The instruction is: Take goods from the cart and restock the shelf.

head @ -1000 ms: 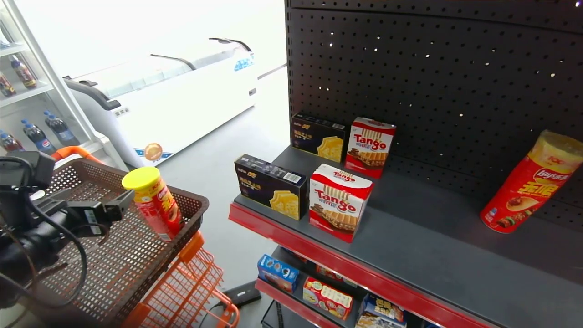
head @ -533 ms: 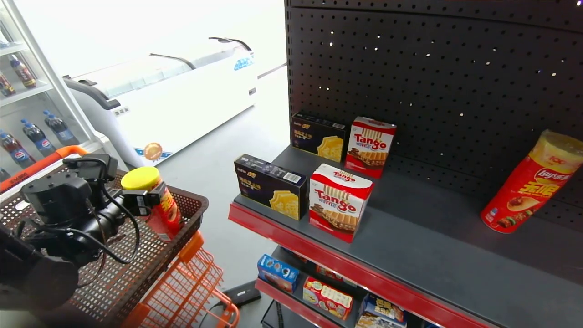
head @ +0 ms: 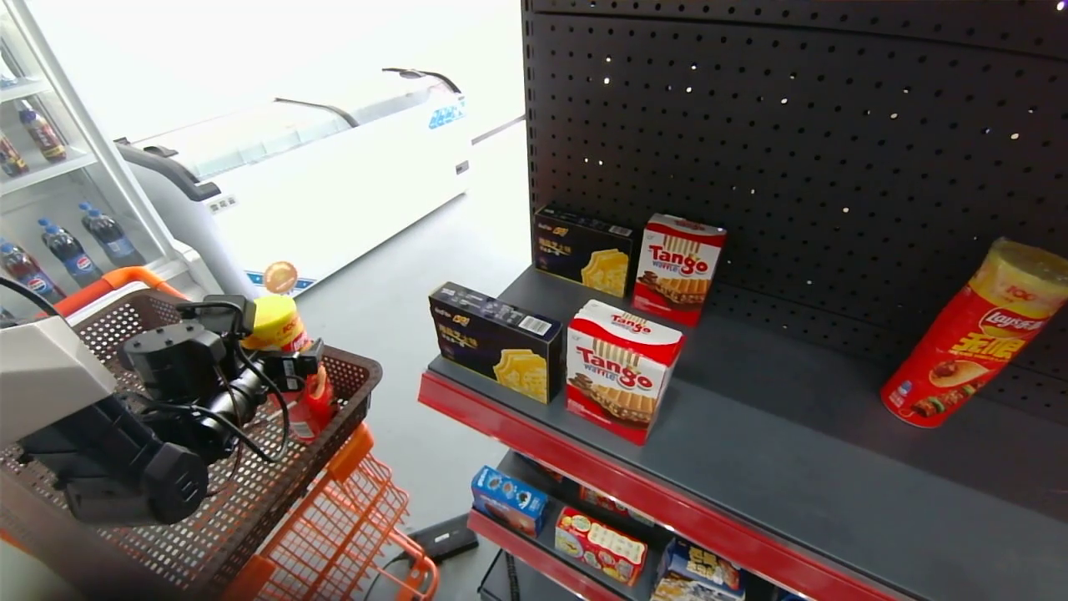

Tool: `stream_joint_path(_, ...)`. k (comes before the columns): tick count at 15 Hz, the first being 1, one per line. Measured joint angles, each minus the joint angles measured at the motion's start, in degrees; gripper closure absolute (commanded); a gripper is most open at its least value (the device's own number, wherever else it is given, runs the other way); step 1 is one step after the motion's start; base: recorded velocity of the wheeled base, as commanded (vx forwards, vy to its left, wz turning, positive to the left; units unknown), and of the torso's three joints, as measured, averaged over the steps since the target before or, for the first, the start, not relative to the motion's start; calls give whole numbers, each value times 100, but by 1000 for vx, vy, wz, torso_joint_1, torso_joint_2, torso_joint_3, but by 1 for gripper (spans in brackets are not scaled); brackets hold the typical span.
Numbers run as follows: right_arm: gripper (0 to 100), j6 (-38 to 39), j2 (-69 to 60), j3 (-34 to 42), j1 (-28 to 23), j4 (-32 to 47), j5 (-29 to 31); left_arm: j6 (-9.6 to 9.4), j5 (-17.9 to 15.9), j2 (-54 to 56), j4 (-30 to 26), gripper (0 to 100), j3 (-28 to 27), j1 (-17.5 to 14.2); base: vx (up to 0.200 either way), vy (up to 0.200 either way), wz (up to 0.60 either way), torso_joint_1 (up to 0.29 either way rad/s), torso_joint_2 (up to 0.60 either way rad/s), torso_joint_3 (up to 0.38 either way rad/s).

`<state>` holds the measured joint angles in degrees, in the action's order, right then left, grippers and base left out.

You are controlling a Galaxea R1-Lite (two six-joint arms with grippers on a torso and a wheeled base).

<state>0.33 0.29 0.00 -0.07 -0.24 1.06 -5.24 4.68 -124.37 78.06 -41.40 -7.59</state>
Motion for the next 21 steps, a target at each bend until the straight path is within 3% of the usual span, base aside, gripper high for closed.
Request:
stream_joint_path(3, 0, 2, 0, 0, 0, 0, 0, 12, -4, -333, 6, 0, -333, -26, 0, 0, 0, 0, 0, 0)
stream_joint_path(4, 0, 2, 0, 0, 0, 0, 0, 13, -4, -438, 9, 100, -449, -26, 0, 0, 0, 0, 0, 0)
stream_joint_path(8, 0, 2, 0, 0, 2, 0, 0, 101, -200, -658, -22, 100, -741, 71, 0, 0, 0, 0, 0, 0)
stream_joint_path(13, 0, 2, 0, 0, 2, 0, 0, 62, -149, -617, -5, 100, -807, 350, 0, 0, 0, 0, 0, 0)
stream_joint_path(21, 0, 0, 0, 0, 0, 0, 0, -50, -107, 1296, -396, 100, -394, 532, 0, 0, 0, 0, 0, 0)
